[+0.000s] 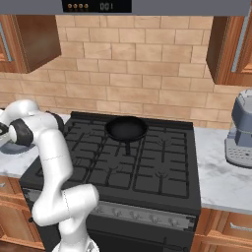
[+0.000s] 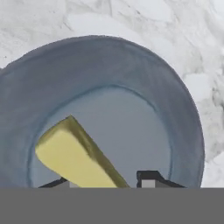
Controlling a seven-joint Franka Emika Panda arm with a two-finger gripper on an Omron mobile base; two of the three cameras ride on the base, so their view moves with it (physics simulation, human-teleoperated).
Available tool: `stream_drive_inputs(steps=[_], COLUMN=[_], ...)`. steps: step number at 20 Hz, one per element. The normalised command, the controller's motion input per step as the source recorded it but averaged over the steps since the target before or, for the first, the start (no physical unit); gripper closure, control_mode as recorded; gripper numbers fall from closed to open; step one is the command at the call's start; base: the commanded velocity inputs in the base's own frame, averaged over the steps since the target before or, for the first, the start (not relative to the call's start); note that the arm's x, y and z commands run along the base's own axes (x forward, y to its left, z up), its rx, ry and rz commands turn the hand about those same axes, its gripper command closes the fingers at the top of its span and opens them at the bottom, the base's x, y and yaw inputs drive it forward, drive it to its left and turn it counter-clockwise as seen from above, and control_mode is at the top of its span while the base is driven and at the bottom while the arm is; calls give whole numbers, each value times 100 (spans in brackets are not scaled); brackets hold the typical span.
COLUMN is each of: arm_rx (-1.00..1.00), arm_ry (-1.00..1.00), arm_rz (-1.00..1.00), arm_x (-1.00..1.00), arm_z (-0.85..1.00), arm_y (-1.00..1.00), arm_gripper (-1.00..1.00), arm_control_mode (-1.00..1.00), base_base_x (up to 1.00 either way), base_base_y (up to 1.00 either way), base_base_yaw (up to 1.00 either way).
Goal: Pick up the butter stick and place it in the pan. Then turn on the burner for the pan.
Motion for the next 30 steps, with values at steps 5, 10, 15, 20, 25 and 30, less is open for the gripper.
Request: stream_drive_inputs(steps=[5, 10, 15, 20, 25, 30], arm_rx=[0, 0, 4, 7, 7, 6], arm_ry=[-8, -12, -9, -3, 0, 0], arm_rz=[-1, -1, -2, -8, -14, -17], arm_x=[-39, -43, -31, -16, -9, 0], arm_z=[44, 59, 53, 30, 22, 11], arm_y=[-38, -51, -68, -78, -87, -97], arm_gripper=[100, 100, 100, 100, 100, 100], arm_control_mode=[-100, -100, -100, -100, -100, -100], base_base_x=[0, 0, 0, 0, 0, 0], base_base_y=[0, 0, 0, 0, 0, 0], base_base_yaw=[0, 0, 0, 0, 0, 0])
